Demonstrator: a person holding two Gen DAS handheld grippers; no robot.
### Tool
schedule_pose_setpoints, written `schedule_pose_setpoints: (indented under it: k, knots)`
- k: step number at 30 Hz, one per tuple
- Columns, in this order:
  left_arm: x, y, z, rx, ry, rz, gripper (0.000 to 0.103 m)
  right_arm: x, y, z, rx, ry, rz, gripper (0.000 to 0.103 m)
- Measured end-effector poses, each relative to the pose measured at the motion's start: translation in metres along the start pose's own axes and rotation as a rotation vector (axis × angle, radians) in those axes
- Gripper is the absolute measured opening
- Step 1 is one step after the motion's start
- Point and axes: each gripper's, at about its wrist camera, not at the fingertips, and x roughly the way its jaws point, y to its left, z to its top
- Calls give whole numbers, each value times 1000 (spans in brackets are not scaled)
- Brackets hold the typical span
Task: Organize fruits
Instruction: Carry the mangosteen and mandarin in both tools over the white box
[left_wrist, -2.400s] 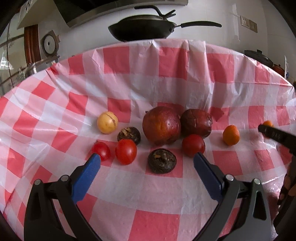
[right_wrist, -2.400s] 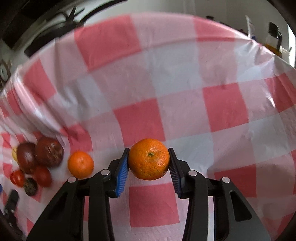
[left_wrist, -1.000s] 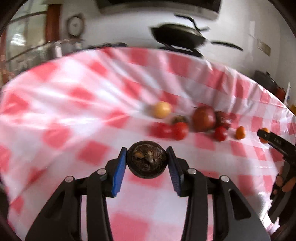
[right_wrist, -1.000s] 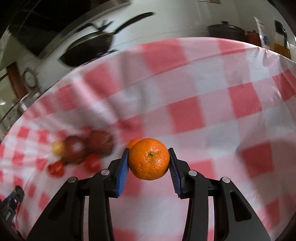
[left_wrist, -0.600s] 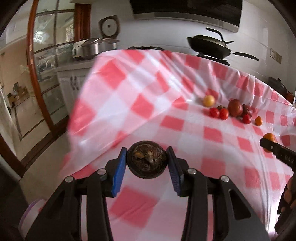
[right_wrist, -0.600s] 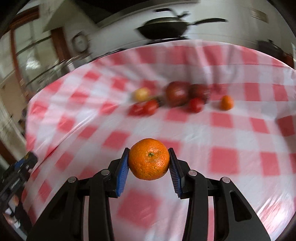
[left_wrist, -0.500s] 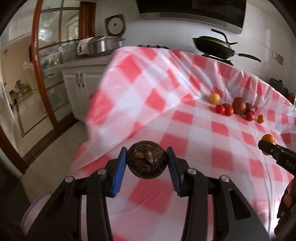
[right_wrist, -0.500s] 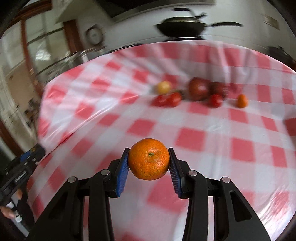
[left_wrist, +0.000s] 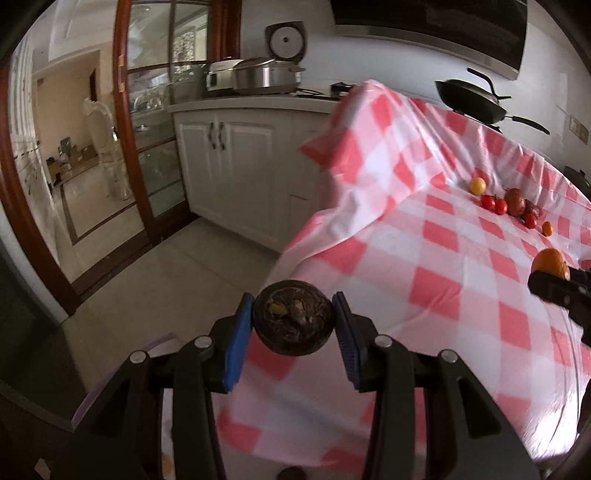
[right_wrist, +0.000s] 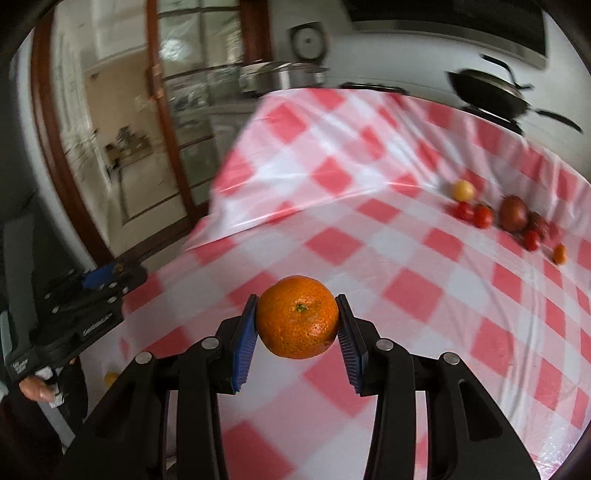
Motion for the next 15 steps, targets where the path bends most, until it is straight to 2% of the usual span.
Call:
schedule_pose_setpoints:
  k: [8,15]
  knots:
    - [-9,64,-22,-96,26,63,43,13,92,-18,-210,51,124,41]
    - [-3,109,-53,-155,95,125,43,29,147,-43,-339,123,213,41]
